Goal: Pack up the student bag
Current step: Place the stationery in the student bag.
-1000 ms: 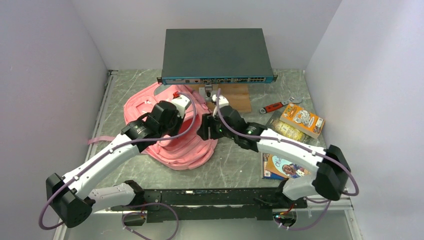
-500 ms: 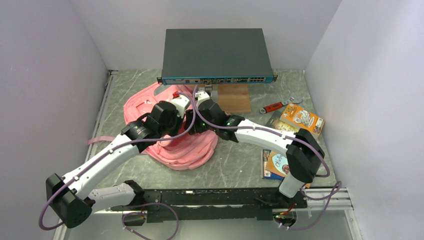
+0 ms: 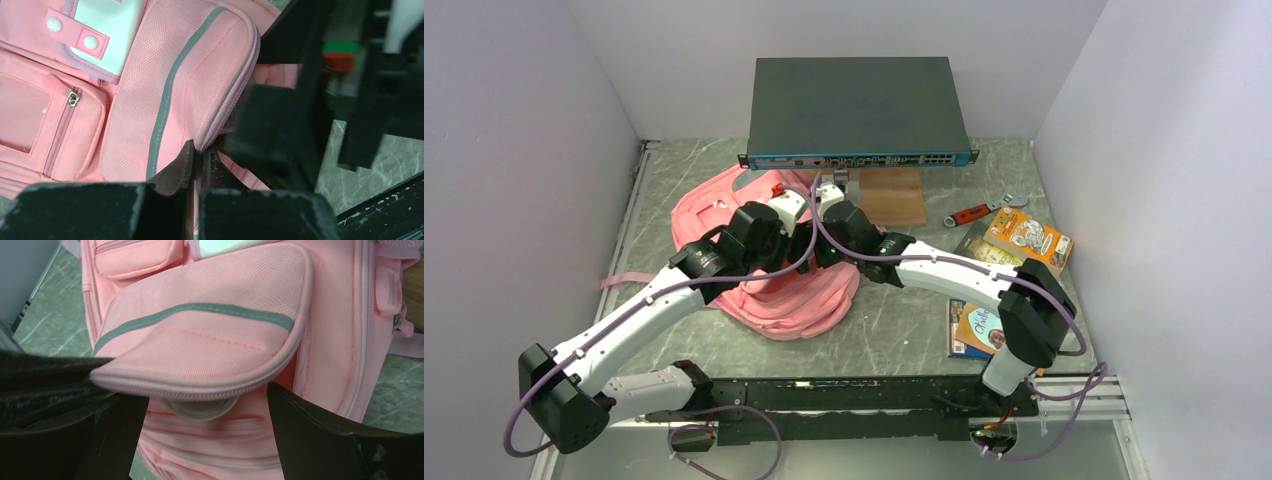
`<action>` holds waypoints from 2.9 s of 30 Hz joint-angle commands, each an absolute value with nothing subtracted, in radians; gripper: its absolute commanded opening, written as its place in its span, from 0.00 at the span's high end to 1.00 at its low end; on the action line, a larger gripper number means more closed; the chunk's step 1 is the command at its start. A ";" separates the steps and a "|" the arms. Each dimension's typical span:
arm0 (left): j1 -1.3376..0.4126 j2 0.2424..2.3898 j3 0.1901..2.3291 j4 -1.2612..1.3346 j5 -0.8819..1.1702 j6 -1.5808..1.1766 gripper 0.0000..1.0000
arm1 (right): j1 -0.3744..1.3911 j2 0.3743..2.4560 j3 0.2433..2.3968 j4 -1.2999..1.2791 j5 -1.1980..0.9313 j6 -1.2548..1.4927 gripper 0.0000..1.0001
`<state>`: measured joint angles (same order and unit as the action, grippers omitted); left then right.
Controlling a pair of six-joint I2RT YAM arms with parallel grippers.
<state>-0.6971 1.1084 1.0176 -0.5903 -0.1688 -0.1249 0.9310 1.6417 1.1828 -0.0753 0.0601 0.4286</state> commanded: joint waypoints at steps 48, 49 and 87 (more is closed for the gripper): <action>-0.698 1.085 1.004 -0.445 -0.072 -0.155 1.00 | 0.782 1.683 0.931 0.500 -0.066 0.780 0.58; -0.699 1.098 1.012 -0.456 -0.071 -0.157 1.00 | 0.780 1.681 0.928 0.500 -0.066 0.777 0.58; -0.696 0.936 0.938 -0.584 -0.060 -0.399 0.00 | 0.884 1.377 0.721 0.332 -0.277 0.751 0.23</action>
<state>-0.6952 1.0691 0.9787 -0.5591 0.0025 -0.2951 0.8322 1.3460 0.7372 0.1967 -0.2092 0.6659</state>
